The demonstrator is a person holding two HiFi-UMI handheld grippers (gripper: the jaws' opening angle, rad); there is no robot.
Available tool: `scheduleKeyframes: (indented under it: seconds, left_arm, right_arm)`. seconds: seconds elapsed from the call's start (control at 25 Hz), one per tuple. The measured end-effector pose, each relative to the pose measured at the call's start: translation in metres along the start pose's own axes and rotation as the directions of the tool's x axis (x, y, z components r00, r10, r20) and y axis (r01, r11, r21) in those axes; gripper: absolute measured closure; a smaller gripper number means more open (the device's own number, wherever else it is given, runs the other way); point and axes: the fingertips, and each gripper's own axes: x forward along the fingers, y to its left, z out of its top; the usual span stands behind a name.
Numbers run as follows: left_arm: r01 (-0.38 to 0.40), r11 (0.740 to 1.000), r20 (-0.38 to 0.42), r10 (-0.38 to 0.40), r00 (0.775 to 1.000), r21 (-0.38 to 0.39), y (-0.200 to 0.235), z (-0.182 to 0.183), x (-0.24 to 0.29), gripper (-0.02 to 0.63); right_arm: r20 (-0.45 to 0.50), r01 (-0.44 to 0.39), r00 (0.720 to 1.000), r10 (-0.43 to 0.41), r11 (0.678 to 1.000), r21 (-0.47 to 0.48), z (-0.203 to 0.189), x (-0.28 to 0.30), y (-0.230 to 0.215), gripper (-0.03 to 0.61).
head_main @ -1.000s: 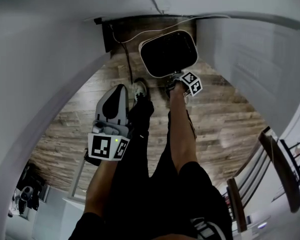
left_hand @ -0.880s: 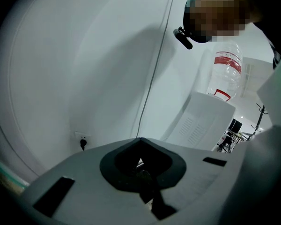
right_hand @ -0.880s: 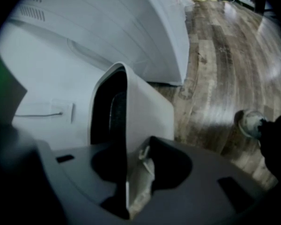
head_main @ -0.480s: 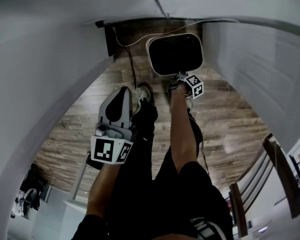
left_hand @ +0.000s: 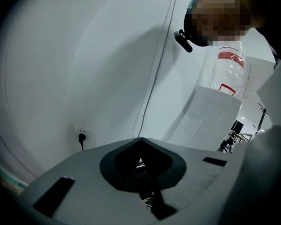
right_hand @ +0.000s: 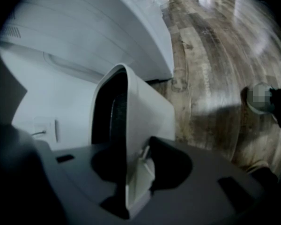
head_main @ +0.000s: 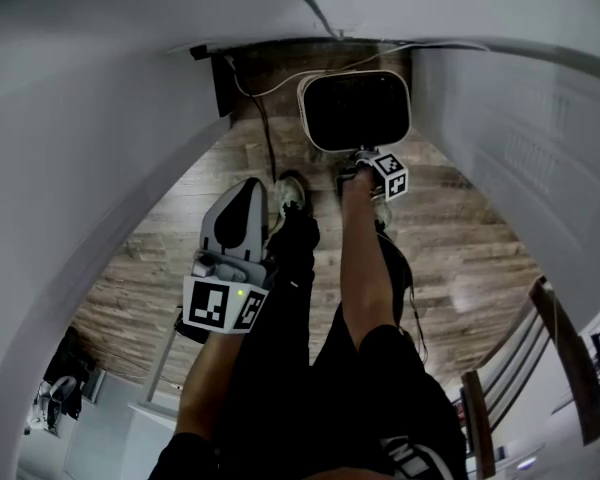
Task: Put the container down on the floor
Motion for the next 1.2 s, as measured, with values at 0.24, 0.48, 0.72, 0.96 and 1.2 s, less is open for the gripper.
scheduleKeyframes:
  seconds: [0.24, 0.48, 0.72, 0.96, 1.2]
  left_arm:
    - [-0.006, 1.000, 0.007, 0.006, 1.000, -0.006, 0.004, -0.004, 0.006, 0.588]
    - [-0.007, 1.000, 0.015, 0.007, 1.000, 0.005, 0.008, 0.001, 0.010, 0.588]
    - [-0.012, 1.000, 0.028, 0.012, 1.000, 0.000, 0.010, 0.003, 0.011, 0.588]
    - [-0.006, 1.000, 0.031, 0.006, 0.999, 0.001, 0.008, 0.003, 0.014, 0.588]
    - [-0.024, 1.000, 0.037, 0.024, 0.999, -0.011, 0.010, 0.001, 0.007, 0.588]
  right_arm:
    - [0.027, -0.018, 0.999, 0.018, 1.000, 0.011, 0.000, 0.009, 0.006, 0.442]
    - [0.056, -0.037, 0.998, 0.036, 0.999, 0.015, 0.003, 0.022, 0.025, 0.442]
    - [0.061, -0.045, 0.997, 0.045, 0.999, 0.010, 0.009, 0.031, 0.037, 0.442]
    - [0.058, -0.043, 0.997, 0.042, 0.999, 0.016, 0.009, 0.033, 0.030, 0.440]
    - [0.021, -0.072, 0.997, 0.072, 0.997, 0.029, 0.006, 0.036, 0.029, 0.419]
